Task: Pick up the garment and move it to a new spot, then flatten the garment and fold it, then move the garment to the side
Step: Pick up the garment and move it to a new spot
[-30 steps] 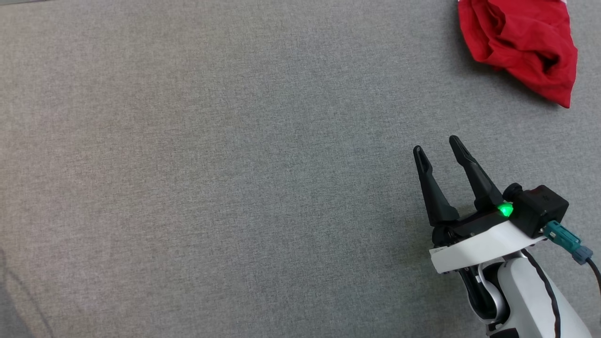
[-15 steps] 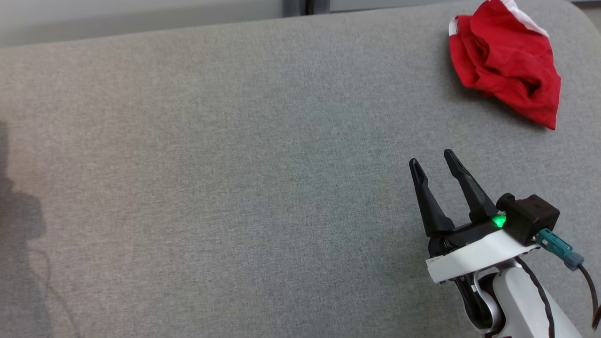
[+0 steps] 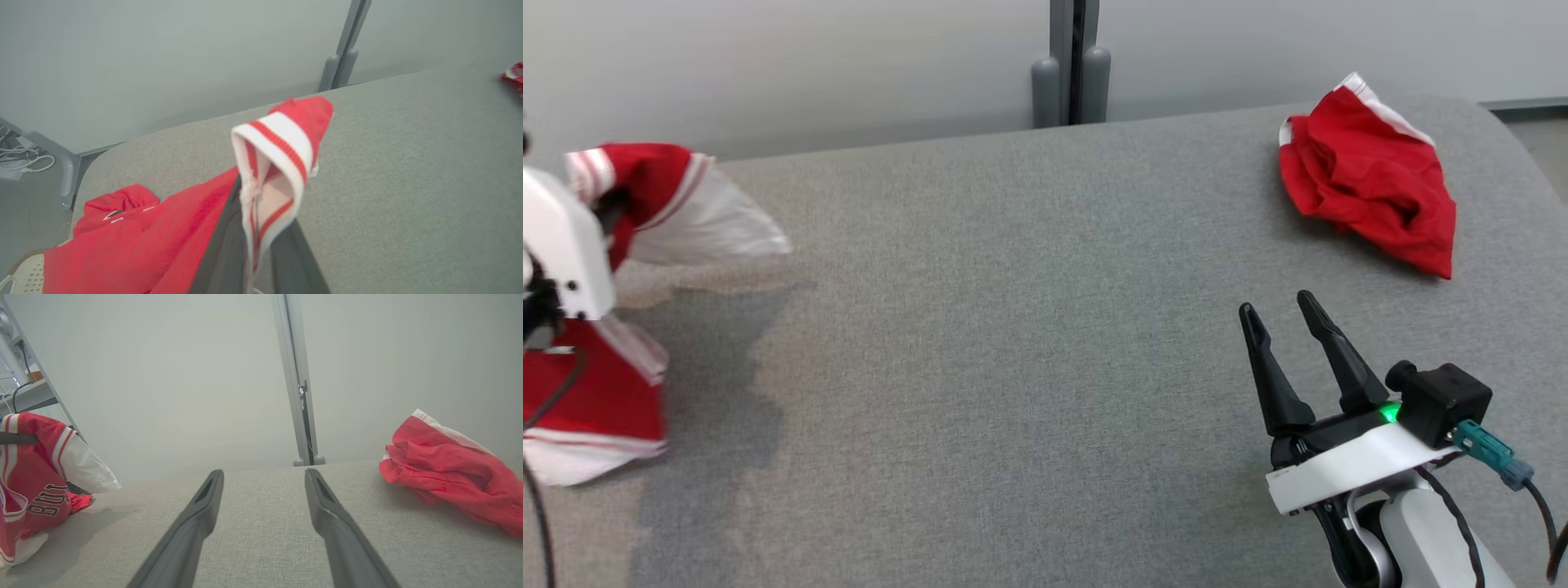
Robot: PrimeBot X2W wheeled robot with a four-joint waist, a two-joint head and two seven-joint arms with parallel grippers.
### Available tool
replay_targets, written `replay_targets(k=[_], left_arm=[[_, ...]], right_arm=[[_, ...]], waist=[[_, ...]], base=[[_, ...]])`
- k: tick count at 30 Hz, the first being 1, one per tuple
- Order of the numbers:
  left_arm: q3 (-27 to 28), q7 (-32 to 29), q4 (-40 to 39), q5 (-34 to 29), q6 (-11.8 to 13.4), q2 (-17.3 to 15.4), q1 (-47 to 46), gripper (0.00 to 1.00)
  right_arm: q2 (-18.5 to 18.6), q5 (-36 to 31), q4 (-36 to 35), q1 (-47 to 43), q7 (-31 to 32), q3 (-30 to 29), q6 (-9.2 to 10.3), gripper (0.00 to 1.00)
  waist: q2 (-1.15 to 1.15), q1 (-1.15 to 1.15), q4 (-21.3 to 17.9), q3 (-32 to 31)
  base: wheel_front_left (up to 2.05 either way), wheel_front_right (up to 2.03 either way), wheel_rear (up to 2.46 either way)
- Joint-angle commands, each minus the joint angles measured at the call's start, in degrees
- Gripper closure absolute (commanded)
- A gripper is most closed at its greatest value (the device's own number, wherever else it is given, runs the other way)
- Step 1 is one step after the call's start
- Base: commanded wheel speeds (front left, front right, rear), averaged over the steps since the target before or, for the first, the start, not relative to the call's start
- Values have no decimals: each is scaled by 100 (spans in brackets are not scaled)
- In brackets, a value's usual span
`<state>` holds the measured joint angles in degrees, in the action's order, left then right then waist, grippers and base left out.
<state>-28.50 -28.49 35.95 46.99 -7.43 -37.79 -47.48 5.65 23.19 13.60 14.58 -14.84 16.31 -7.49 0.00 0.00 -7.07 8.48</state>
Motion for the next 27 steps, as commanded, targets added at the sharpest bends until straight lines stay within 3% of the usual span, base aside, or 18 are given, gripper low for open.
replay_targets(k=[1, 9, 13, 14, 16, 22, 27], left_arm=[[-136, -33, -244, 79, -8, 30, -79, 100], [-642, -158, -1331, 287, -8, 422, -311, 100], [-683, -79, -1798, 565, -8, 931, -530, 100], [-683, -79, -1798, 565, -8, 931, -530, 100], [-653, 87, -1965, 753, -8, 1388, -676, 100], [-502, 551, -2107, 832, 25, 2004, -1159, 100], [-292, 669, -2094, 1048, 25, 2089, -1253, 100]], right_arm=[[16, 19, -8, -103, -37, -58, -2, 0], [25, -27, -39, -85, -37, -219, -2, 0], [102, -57, -76, -26, -37, -412, -2, 0], [102, -57, -76, -26, -37, -412, -2, 0], [121, -70, -95, -33, -37, -568, -2, 0], [190, -84, -138, -2, -37, -717, -2, 0], [196, -115, -206, -50, -37, -867, -2, 0]], waist=[[0, 0, -50, -129], [0, 0, -399, -283], [0, 0, -642, -264], [0, 0, -642, -264], [0, 0, -728, -259], [0, 0, -738, -212], [0, 0, -606, -162]], base=[[0, 0, 0], [0, 0, 0], [0, 0, 0], [0, 0, 0], [0, 0, 0], [0, 0, 0], [0, 0, 0]])
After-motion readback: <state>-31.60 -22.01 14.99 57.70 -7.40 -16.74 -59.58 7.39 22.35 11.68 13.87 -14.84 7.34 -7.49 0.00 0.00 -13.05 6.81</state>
